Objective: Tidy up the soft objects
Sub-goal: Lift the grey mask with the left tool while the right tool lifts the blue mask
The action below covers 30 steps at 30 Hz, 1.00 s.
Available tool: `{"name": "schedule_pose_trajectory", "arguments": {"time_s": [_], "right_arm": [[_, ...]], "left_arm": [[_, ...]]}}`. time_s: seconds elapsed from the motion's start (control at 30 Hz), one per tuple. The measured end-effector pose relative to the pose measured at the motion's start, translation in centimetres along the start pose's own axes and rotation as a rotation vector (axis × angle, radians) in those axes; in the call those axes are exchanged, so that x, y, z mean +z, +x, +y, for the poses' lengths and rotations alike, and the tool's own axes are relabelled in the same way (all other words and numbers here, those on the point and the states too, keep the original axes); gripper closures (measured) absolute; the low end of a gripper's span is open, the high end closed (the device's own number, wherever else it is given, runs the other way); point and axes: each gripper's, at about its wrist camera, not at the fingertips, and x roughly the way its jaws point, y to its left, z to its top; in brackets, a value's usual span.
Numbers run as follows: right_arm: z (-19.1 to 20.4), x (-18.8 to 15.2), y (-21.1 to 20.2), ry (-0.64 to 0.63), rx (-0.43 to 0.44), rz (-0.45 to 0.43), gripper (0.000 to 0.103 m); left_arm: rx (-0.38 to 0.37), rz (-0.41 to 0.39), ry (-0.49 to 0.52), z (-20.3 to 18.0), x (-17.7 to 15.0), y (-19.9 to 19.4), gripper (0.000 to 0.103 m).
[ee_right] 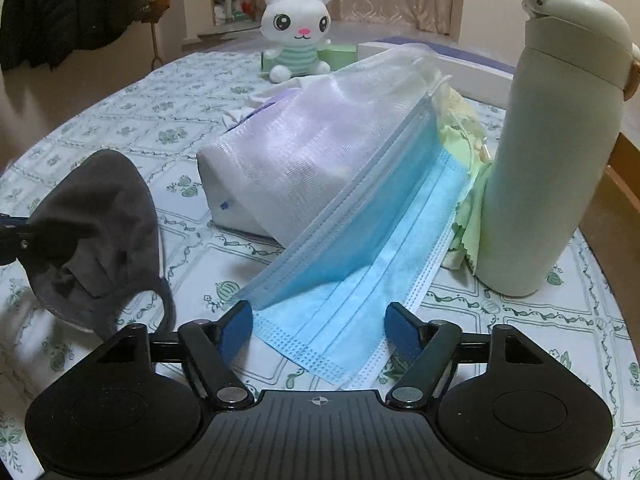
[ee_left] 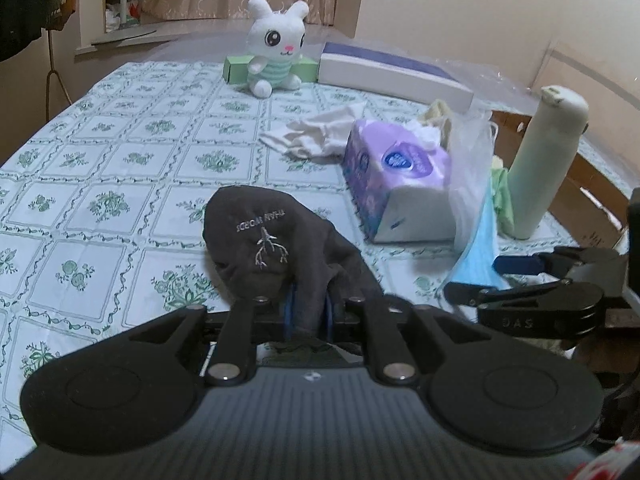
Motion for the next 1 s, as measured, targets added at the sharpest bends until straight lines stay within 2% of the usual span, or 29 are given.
{"name": "schedule_pose_trajectory", "arguments": {"time_s": [0.03,0.07,0.1,0.13,0.17,0.23,0.33,0.37,0.4,0.57,0.63,0.67,0.7,0.73,0.77,0.83,0.9,0.97,1.0], "right_arm": [[-0.1,-0.1,-0.2,-0.002,-0.01,-0.005,0.055],[-0.3,-0.2,-0.3,-0.003,-0.012,-0.008,0.075],[-0.5,-0.2,-0.4,-0.002,-0.013,-0.005,0.087],[-0.7,-0.2,-0.5,-0.001,-0.016,-0.001,0.092],[-1.0,-0.2,-0.6,0.0,-0.022,0.004,0.103],[-1.3,-0.3,-0.8,0.006,-0.023,0.009,0.103],[-1.7,-0.7,-1.7,0.016,-0.02,0.016,0.103],[-1.8,-0.9,-2.1,0.021,-0.022,0.018,0.103],[-1.9,-1.1,-2.4,0.029,-0.02,0.018,0.103],[-2.5,-1.3,-3.1,0.1,-0.004,0.005,0.102],[-2.5,-1.3,-3.2,0.111,0.001,0.0,0.094],[-2.5,-1.2,-3.2,0.117,0.004,-0.003,0.076],[-2.5,-1.2,-3.2,0.125,0.004,-0.009,0.05],[-2.5,-1.1,-3.3,0.136,0.006,-0.018,0.041],[-2.6,-1.1,-3.3,0.15,0.011,-0.027,0.037],[-2.8,-1.0,-3.2,0.173,0.025,-0.029,0.035],[-3.0,-0.8,-3.2,0.209,0.05,-0.04,0.027],[-2.8,-0.6,-3.0,0.236,0.071,-0.053,0.023],[-2.7,-0.4,-2.9,0.25,0.082,-0.057,0.021]], "left_arm": [[0.001,0.003,0.001,0.1,-0.1,0.1,0.085],[0.0,0.006,0.002,0.2,-0.1,0.2,0.085],[0.0,0.007,0.003,0.2,-0.2,0.3,0.083],[0.003,0.007,0.004,0.3,-0.2,0.4,0.082],[0.004,0.006,0.005,0.3,-0.2,0.4,0.079],[0.01,0.001,0.004,0.3,-0.1,0.2,0.07],[0.023,-0.011,0.0,0.3,0.0,-0.2,0.048],[0.029,-0.017,-0.001,0.3,0.0,-0.4,0.038],[0.033,-0.024,-0.005,0.3,0.1,-0.5,0.034],[0.044,-0.016,-0.009,0.3,0.4,0.3,0.031],[0.046,-0.007,-0.009,0.2,0.4,1.1,0.031],[0.049,-0.002,-0.009,0.3,0.4,1.4,0.031],[0.06,0.004,-0.009,0.3,0.4,1.8,0.032],[0.066,0.007,-0.01,0.3,0.4,2.2,0.033],[0.068,0.01,-0.011,0.4,0.4,2.5,0.036],[0.073,0.021,-0.006,0.6,0.3,3.1,0.053],[0.081,0.03,0.008,0.8,0.0,3.5,0.076],[0.081,0.019,0.009,1.1,-0.1,3.2,0.091],[0.078,0.013,-0.001,1.4,-0.1,3.0,0.094]]}}
